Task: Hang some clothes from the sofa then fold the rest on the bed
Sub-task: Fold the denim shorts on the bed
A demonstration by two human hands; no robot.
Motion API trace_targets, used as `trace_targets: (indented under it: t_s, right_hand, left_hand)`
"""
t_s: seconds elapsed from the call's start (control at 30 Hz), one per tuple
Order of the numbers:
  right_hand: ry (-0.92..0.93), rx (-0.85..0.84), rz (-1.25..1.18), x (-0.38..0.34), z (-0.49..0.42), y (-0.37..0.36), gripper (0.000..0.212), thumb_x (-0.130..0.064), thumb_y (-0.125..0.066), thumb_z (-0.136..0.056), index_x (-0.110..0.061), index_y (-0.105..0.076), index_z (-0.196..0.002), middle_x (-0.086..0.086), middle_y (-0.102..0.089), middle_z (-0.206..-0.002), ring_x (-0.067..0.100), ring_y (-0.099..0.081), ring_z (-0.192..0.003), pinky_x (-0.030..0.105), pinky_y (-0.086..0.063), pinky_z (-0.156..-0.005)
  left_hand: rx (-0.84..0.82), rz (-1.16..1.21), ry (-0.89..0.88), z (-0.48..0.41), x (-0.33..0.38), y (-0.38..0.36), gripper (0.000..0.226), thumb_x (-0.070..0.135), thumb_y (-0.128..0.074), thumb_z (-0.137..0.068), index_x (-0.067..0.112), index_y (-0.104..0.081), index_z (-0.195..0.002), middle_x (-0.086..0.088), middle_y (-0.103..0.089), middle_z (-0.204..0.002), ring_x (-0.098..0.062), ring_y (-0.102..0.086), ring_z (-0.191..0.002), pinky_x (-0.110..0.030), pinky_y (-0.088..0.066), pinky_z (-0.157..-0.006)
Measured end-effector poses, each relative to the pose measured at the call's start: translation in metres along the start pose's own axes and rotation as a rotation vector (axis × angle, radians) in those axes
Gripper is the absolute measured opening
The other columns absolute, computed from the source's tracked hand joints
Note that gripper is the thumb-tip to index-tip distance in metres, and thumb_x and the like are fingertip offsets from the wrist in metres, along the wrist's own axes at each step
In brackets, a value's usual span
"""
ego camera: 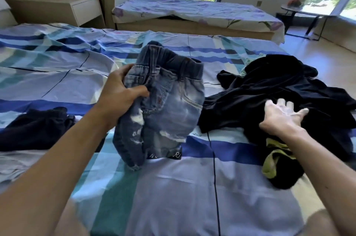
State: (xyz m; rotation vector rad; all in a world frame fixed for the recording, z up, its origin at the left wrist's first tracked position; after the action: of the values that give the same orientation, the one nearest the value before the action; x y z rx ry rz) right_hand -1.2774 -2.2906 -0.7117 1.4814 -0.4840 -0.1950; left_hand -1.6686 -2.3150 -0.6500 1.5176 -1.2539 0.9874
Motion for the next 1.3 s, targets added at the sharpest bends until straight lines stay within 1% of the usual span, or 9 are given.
trace_targets:
  t_s: [0.1,0.2,0.27,0.47,0.63,0.77,0.97,1.17,1.3]
  right_hand:
    - [0.288,0.336,-0.675,-0.027,0.025,0.04,0.061,-0.033,-0.075,-0.073,-0.021,-0.052,-0.129,0.008,-0.052,-0.132,0.03,-0.048,-0.127,0.049,-0.038,-0.107]
    - [0.644,-0.175,-1.577,-0.067,0.061,0.067,0.082,-0.051,-0.081,-0.071,-0.021,-0.05,-0.14,0.002,-0.06,-0.137,0.021,-0.06,-0.124,0.043,-0.048,-0.101]
    - [0.794,-0.516,-1.792,-0.079,0.078,0.069,0.072,-0.055,-0.081,-0.073,-0.021,-0.062,-0.134,0.002,-0.068,-0.13,0.019,-0.066,-0.117,0.041,-0.051,-0.099]
    - [0.926,-0.657,-1.834,-0.086,0.091,0.088,0.12,-0.07,-0.087,-0.05,-0.004,-0.048,-0.142,0.018,-0.059,-0.138,0.034,-0.059,-0.126,0.05,-0.046,-0.109]
    - [0.595,-0.164,-1.72,-0.083,0.078,0.069,0.02,-0.006,-0.077,-0.084,-0.012,-0.072,-0.103,0.012,-0.076,-0.102,0.026,-0.072,-0.094,0.062,-0.05,-0.098]
    - [0.509,0.076,-1.711,-0.076,0.07,0.078,0.017,-0.011,-0.076,-0.084,-0.022,-0.074,-0.098,0.007,-0.077,-0.102,0.028,-0.072,-0.101,0.058,-0.054,-0.095]
    - [0.425,0.412,-1.598,-0.083,0.087,0.099,0.021,-0.017,-0.075,-0.088,-0.019,-0.061,-0.103,0.0,-0.07,-0.099,0.015,-0.068,-0.094,0.045,-0.057,-0.087]
    - [0.918,-0.022,-1.733,-0.118,0.137,0.107,0.027,-0.026,-0.06,-0.094,-0.007,-0.058,-0.113,0.003,-0.068,-0.099,0.01,-0.064,-0.095,0.029,-0.053,-0.085]
    - [1.078,-0.195,-1.716,-0.121,0.136,0.106,0.035,-0.014,-0.048,-0.093,-0.006,-0.064,-0.123,0.01,-0.071,-0.118,0.021,-0.065,-0.113,0.032,-0.05,-0.099]
  left_hand:
    - [-0.1,0.189,0.053,0.002,0.002,-0.015,0.038,-0.014,-0.063,-0.072,0.017,-0.069,-0.094,0.002,-0.073,-0.075,-0.016,-0.067,-0.064,-0.025,-0.056,-0.059]
    - [-0.187,0.345,0.128,0.005,0.0,-0.026,0.038,-0.003,-0.064,-0.06,0.013,-0.072,-0.094,-0.011,-0.069,-0.082,-0.025,-0.064,-0.068,-0.029,-0.057,-0.062]
    - [-0.229,0.388,0.157,0.007,0.0,-0.026,0.036,0.002,-0.066,-0.057,0.012,-0.074,-0.091,-0.012,-0.07,-0.084,-0.024,-0.066,-0.068,-0.029,-0.057,-0.063]
    - [-0.271,0.422,0.221,0.012,0.0,-0.034,0.028,0.015,-0.073,-0.082,0.008,-0.069,-0.108,-0.008,-0.077,-0.096,-0.018,-0.074,-0.079,-0.026,-0.059,-0.07]
    - [-0.057,0.104,0.129,0.005,-0.004,-0.032,0.03,0.023,-0.078,-0.082,0.015,-0.069,-0.109,-0.003,-0.078,-0.1,-0.018,-0.075,-0.092,-0.033,-0.057,-0.082]
    - [0.202,-0.082,-0.035,0.003,0.007,-0.019,0.015,0.015,-0.08,-0.085,0.022,-0.071,-0.094,0.009,-0.076,-0.087,-0.009,-0.075,-0.082,-0.033,-0.062,-0.08]
    - [0.224,-0.069,-0.09,0.008,0.025,-0.026,0.024,0.017,-0.079,-0.086,0.015,-0.069,-0.109,0.006,-0.077,-0.096,-0.011,-0.074,-0.089,-0.036,-0.061,-0.087]
    - [-0.075,0.23,-0.075,0.029,0.036,-0.049,0.058,0.033,-0.082,-0.071,0.014,-0.056,-0.119,0.001,-0.074,-0.108,-0.017,-0.072,-0.101,-0.031,-0.059,-0.086]
    - [0.02,0.183,-0.1,0.025,0.031,-0.043,0.057,0.0,-0.08,-0.078,0.01,-0.052,-0.127,0.003,-0.074,-0.107,-0.014,-0.072,-0.1,-0.03,-0.058,-0.085]
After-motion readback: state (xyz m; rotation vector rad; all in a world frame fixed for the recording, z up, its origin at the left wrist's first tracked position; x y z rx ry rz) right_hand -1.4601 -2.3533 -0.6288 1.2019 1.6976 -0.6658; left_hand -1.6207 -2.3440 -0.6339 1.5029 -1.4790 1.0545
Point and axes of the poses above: each hand's wrist, its own z-axis away from the middle knuckle, its own y-axis out of the back of the hand, x = y × z, the point moved 3 cm from there along -z, towards the middle knuckle
